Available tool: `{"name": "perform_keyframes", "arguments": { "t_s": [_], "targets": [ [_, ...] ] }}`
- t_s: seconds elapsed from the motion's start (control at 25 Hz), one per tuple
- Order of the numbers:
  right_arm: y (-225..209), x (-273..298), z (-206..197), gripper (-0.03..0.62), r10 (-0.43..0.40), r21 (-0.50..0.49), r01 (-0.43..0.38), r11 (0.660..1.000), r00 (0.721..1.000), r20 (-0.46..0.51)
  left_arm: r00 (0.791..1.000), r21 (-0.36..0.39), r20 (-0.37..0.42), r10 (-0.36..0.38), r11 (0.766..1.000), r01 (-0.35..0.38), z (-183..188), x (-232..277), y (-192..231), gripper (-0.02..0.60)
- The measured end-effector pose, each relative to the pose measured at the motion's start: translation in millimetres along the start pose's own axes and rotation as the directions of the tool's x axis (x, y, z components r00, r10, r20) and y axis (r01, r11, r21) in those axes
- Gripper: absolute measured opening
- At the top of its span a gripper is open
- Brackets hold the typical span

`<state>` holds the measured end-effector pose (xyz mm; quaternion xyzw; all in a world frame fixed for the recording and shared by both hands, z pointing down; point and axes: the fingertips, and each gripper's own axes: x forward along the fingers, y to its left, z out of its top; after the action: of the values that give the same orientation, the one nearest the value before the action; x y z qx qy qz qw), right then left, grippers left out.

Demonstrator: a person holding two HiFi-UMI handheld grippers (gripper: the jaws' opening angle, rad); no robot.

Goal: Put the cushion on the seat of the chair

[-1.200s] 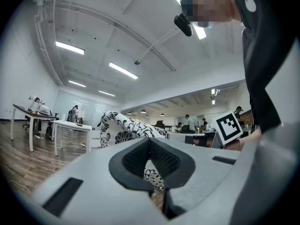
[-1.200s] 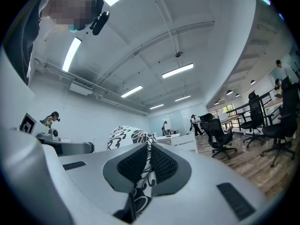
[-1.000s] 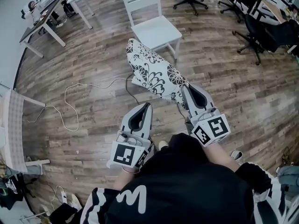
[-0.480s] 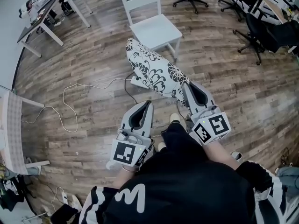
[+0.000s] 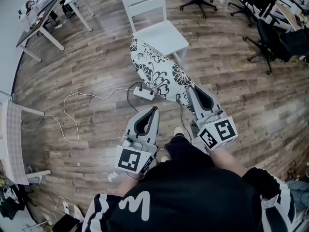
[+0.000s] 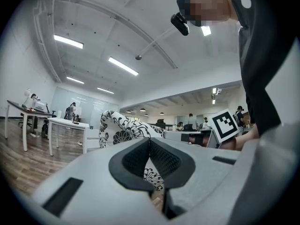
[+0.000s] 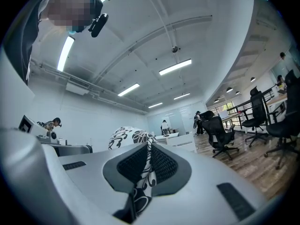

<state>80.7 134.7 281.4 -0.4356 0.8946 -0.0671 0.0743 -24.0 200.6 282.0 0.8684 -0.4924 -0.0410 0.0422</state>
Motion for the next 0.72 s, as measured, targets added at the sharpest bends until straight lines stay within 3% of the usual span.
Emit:
{"name": "perform_keyframes", "arguments": {
  "t_s": [0.28,0.72],
  "targets": [
    [-54,44,29,0.031,0.015,0.016,-0.015,1.0,1.0,-0.013,0.999,-0.01,-0.004,0.031,0.999,-0.032,25,70,17,0.006],
    [-82,67,16,0.031,0.061,0.021,-0.06,0.998,0.998,-0.01,0.996,-0.011,0.011,0.085,0.996,-0.084,8,97,30,0.006]
  ]
}}
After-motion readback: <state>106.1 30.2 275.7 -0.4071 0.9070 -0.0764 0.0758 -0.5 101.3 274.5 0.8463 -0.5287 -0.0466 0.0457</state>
